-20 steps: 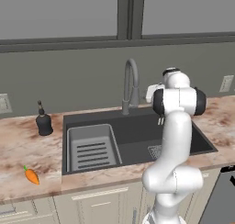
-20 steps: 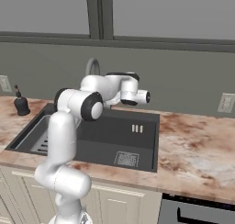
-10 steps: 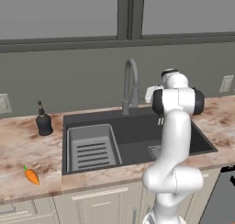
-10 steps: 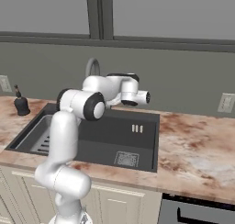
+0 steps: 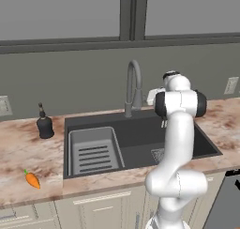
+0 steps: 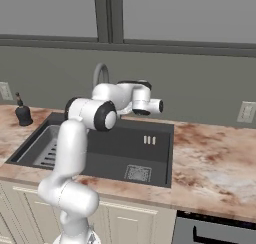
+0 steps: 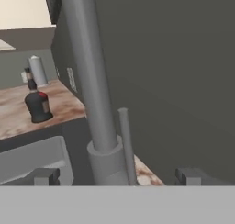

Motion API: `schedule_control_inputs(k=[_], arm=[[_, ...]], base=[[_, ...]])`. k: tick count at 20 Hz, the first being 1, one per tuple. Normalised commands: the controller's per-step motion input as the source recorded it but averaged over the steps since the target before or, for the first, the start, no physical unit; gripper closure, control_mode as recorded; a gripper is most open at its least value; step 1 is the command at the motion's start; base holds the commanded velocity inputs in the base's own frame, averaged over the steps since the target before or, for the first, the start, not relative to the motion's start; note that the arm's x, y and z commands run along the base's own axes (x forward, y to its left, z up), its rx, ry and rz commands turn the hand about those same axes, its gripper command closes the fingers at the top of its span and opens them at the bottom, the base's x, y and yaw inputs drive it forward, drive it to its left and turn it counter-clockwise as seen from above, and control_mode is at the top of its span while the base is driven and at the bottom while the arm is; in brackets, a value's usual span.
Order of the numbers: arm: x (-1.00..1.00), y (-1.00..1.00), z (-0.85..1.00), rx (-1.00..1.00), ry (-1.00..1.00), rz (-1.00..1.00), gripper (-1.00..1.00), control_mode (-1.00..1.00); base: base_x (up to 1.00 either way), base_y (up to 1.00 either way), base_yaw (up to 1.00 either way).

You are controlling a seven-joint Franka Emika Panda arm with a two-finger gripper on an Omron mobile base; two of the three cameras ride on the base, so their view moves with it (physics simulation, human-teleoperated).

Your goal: Turn on the sink faucet. Then move the carrot from the counter to the sink. Turn off the sink. Move the vegetable from the sink to the pot next to the stove. Finally move the pot to the rear left burner.

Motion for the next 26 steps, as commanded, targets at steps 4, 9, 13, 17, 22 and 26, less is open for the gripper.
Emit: schedule_control_inputs(k=[4,9,13,17,22,26], arm=[[0.18,0.0,-0.09,0.0,0.01,0.0,-1.0,-1.0],[0.18,0.0,-0.11,0.0,0.0,0.0,-1.0,-1.0],[0.17,0.0,-0.14,0.0,0.0,0.0,-1.0,-1.0],[0.05,0.0,-0.08,0.0,0.0,0.01,-1.0,-1.0],[0.0,0.06,-0.05,0.0,0.0,0.0,-1.0,-1.0],[0.0,0.07,-0.02,0.0,0.0,0.0,-1.0,-1.0]], base=[[0.0,0.0,0.0],[0.0,0.0,0.0],[0.0,0.0,0.0],[0.0,0.0,0.0],[0.0,0.0,0.0],[0.0,0.0,0.0]])
